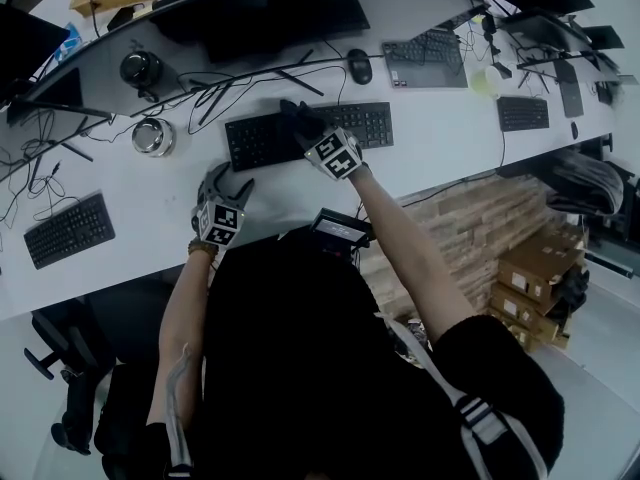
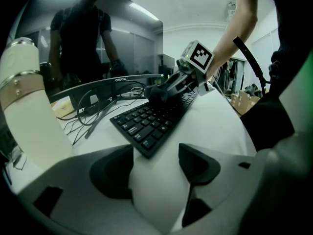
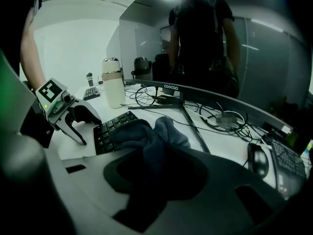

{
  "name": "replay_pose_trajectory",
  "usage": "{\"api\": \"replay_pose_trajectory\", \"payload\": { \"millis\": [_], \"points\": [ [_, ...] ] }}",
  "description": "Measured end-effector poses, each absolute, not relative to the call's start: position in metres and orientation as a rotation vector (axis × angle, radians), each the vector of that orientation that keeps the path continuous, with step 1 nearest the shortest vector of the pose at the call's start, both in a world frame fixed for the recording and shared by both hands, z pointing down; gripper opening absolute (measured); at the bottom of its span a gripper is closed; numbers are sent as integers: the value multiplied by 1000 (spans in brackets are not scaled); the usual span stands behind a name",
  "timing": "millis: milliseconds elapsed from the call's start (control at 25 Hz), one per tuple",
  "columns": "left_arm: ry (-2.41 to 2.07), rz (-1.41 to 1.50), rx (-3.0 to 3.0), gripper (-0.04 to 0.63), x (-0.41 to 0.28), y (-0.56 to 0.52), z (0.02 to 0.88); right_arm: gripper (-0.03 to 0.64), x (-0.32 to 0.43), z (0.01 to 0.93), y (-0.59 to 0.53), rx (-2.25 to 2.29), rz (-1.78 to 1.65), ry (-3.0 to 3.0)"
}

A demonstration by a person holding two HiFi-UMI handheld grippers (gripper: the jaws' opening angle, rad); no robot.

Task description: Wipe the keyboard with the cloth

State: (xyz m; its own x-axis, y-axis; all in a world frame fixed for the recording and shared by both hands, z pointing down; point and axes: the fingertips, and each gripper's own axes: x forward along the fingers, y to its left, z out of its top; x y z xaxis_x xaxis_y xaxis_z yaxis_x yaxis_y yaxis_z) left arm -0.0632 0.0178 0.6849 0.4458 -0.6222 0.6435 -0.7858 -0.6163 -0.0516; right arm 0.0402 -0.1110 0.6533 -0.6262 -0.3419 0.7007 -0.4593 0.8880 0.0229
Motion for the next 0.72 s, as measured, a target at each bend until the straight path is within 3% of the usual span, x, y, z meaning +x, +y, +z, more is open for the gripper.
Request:
{"api": "replay_pose_trajectory", "payload": {
  "millis": [720],
  "points": [
    [-1215,929,2441,282,-64,18,685,101,3,654,-97,361,59,-2308]
  ]
}}
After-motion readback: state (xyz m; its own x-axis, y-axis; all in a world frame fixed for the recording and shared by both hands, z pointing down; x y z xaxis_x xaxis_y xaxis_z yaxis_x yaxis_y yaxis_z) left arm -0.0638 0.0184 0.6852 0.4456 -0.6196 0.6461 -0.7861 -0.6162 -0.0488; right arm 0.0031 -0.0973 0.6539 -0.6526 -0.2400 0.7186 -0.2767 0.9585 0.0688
